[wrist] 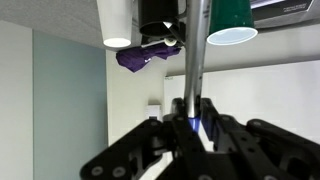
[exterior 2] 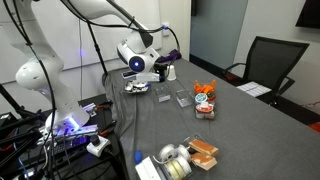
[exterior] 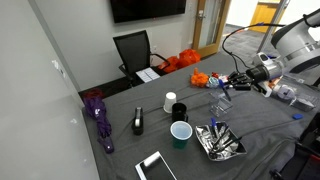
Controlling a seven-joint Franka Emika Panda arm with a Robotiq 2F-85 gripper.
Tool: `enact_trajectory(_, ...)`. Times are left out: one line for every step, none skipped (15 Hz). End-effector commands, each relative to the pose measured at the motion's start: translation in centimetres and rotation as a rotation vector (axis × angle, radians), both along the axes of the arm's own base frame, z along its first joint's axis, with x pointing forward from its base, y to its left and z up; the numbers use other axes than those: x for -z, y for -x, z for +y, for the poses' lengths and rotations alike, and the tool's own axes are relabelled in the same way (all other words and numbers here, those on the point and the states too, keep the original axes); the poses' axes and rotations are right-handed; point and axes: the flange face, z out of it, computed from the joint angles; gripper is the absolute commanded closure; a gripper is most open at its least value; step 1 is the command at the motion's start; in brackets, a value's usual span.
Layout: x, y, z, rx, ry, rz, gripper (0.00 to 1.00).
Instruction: Put the marker into the black cup
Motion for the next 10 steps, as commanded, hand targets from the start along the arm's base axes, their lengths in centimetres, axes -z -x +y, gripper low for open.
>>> enact_trajectory(-0.7, -1.0, 1.5, -0.017, -0.051, -0.012, 0.95)
enact_trajectory(-1.0, -1.5, 2.3, -0.016, -0.078, -0.025, 0.95)
enact_trajectory(-1.4, -2.3, 3.5, -0.019, -0.114, -0.055, 0.95)
enact_trajectory(-1.6, -2.9, 4.5, -0.023, -0.147, -0.084, 0.95)
enact_trajectory(-1.8, -3.4, 5.4, -0.022, -0.176, -0.104, 0.95)
enact_trajectory(-1.9, -4.0, 6.5, -0.026, -0.209, -0.125, 0.95)
enact_trajectory(-1.9, -4.7, 7.5, -0.027, -0.237, -0.146, 0.95)
enact_trajectory(-1.6, -5.3, 8.4, -0.029, -0.263, -0.163, 0.95)
enact_trajectory(-1.1, -6.0, 9.1, -0.017, -0.275, -0.17, 0.95)
enact_trajectory(-0.7, -6.6, 9.7, -0.008, -0.29, -0.176, 0.95)
